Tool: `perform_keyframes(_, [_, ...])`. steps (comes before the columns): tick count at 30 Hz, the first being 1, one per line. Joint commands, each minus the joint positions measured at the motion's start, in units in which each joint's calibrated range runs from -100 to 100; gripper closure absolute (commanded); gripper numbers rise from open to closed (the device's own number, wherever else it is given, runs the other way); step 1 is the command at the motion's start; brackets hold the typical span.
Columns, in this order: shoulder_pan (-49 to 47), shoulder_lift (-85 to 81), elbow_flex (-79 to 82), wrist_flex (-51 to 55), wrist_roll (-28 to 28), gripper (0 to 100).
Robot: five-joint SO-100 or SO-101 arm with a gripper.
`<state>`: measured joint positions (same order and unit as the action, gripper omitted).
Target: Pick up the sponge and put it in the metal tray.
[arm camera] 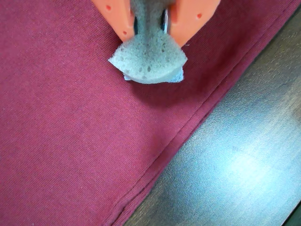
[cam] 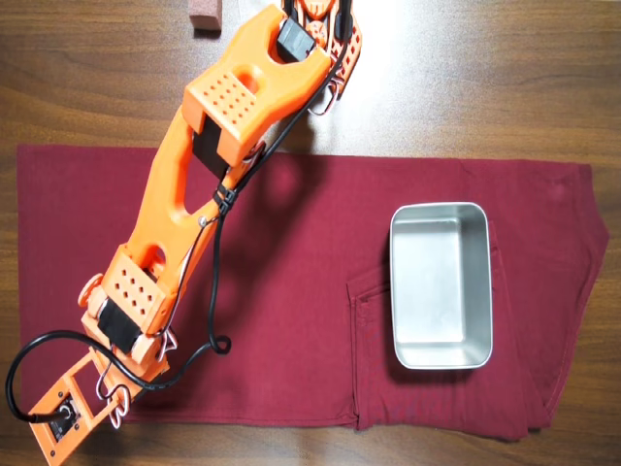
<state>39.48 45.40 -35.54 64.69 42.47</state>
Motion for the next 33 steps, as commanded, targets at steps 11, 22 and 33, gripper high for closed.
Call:
perform_keyframes(11, [-29.1,-43.2,12.3,19.2,2.0,100])
perform_keyframes(22, [-70.5,-64.6,42.4,23.8,-0.1,100])
perform_keyframes(33, [-80.9,-65.0,56.5,15.3,-1.2,100])
